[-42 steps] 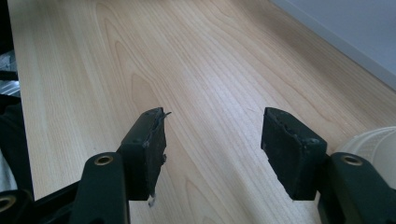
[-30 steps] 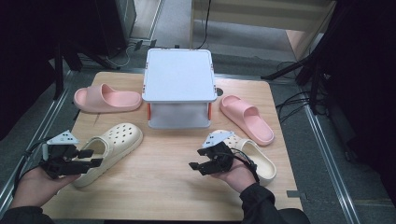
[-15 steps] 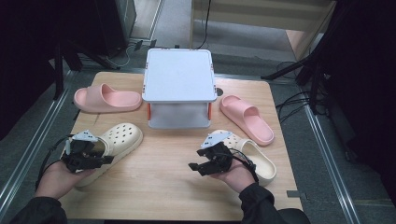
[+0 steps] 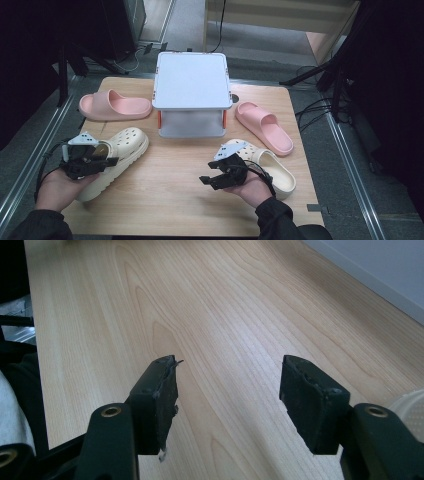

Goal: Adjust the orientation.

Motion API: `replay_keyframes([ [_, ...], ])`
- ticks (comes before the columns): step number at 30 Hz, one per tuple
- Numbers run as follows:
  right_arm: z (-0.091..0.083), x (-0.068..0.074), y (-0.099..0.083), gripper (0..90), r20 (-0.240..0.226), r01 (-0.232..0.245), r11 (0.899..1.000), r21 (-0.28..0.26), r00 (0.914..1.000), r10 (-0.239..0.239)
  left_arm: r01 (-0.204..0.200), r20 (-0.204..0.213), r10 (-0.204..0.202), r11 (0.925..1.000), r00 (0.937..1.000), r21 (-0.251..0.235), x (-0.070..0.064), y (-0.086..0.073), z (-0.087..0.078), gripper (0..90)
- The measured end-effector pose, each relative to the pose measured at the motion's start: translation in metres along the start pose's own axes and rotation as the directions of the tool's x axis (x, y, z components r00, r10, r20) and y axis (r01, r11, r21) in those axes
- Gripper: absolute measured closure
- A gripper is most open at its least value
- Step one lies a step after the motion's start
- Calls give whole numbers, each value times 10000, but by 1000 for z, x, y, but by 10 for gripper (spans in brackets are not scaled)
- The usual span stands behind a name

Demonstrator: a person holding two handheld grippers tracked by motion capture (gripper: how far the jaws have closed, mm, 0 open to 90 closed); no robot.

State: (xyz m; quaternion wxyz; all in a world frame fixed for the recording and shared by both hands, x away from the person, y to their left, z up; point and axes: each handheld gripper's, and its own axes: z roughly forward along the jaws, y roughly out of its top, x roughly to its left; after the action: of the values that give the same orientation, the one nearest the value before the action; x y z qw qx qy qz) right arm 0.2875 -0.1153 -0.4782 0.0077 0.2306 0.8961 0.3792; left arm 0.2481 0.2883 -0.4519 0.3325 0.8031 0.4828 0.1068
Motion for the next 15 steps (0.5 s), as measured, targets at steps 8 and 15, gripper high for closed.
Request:
replay_keyframes([
  [8,-5,1,-5,416,222,-80,9999,-68,9997,81,-876,1085,882,9961,9902,-107,-38,26,17,777],
  [15,-10,1,-12,419,484,-314,9994,-148,9983,320,-1483,1530,1440,9888,9777,172,-68,41,42,777],
])
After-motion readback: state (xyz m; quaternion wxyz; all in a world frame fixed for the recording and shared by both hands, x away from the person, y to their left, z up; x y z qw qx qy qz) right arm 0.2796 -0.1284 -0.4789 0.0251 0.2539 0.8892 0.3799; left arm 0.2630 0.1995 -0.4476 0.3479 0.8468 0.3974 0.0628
